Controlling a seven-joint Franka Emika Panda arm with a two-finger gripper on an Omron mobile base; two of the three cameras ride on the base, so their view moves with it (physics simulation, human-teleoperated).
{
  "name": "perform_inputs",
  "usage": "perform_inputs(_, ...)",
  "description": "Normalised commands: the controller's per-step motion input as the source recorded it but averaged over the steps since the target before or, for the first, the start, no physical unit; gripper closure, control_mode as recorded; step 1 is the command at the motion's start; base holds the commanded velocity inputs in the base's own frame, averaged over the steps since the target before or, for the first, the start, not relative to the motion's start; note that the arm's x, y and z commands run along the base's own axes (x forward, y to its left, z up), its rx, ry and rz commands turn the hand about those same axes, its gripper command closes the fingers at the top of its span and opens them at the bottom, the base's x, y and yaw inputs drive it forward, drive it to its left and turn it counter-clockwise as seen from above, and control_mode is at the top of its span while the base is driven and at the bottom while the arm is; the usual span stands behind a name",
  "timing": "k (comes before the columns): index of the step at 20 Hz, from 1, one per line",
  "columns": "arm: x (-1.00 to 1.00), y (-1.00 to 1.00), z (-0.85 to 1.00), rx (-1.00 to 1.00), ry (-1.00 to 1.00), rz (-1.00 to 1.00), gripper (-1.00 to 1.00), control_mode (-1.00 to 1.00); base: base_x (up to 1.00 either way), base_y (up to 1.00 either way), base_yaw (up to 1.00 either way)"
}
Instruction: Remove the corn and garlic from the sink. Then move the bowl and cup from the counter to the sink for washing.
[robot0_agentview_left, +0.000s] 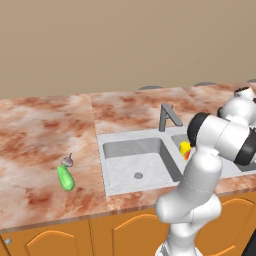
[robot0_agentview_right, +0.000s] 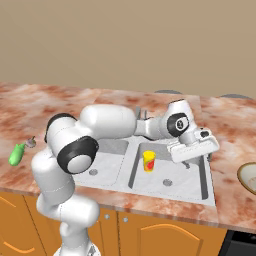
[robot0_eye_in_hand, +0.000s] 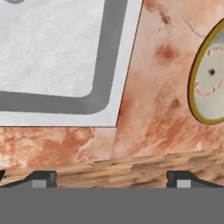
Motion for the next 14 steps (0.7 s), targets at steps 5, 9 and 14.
perform_inputs(5, 0.01, -0.24, 0.07, 0.07, -0.10, -0.02, -1.00, -1.00, 0.00, 0.00, 0.00)
perform_inputs(9, 0.00, -0.26, 0.08, 0.04, -0.17, 0.00, -1.00, -1.00, 0.00, 0.00, 0.00)
perform_inputs(14, 0.01, -0.18, 0.01, 0.02, -0.16, 0.00, -1.00, -1.00, 0.00, 0.00, 0.00)
